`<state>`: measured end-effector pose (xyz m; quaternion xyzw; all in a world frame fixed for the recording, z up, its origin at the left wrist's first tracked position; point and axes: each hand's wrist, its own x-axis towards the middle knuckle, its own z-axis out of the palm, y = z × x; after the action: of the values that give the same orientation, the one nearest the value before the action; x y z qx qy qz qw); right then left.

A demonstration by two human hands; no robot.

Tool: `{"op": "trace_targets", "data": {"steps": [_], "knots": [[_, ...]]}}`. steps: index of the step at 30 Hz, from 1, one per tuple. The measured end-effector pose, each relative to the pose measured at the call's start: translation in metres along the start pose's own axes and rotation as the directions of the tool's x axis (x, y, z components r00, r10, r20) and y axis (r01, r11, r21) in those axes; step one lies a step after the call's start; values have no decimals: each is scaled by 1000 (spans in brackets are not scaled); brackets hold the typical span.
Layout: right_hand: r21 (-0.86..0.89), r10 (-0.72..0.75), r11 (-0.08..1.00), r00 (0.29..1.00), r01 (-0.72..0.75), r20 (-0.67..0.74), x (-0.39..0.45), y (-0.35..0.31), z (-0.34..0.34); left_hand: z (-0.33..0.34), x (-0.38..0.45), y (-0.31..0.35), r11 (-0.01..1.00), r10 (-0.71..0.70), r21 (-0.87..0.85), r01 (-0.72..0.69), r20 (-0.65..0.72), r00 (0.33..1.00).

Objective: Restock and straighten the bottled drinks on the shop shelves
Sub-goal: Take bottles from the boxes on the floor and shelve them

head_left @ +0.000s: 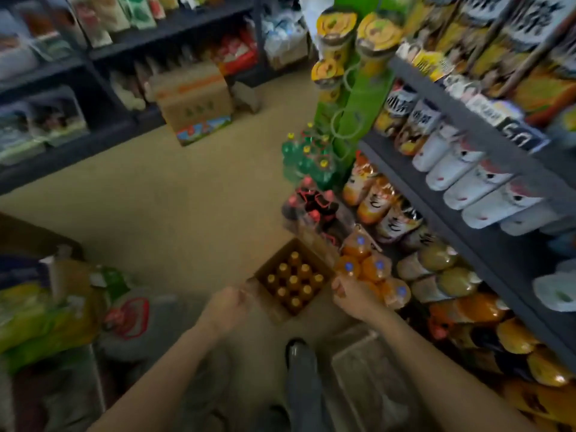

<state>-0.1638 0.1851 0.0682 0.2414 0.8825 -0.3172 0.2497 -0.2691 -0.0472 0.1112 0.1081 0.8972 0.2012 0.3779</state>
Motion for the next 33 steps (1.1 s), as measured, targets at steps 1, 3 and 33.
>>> {"op": "trace_targets", "data": {"steps": [1, 3, 33], "knots": [[-11, 20, 1000, 999, -19, 35, 23, 2, 12, 3, 19, -6, 1000, -2, -6, 2, 8, 1000], [-48, 8, 999, 997, -4, 78, 71, 9, 37, 10, 63, -17, 1000, -14, -6, 14, 11, 1000], [260, -343, 890, 926, 374, -157, 253, -55, 50, 104, 300, -83, 837, 489, -352, -419, 138, 861]]}}
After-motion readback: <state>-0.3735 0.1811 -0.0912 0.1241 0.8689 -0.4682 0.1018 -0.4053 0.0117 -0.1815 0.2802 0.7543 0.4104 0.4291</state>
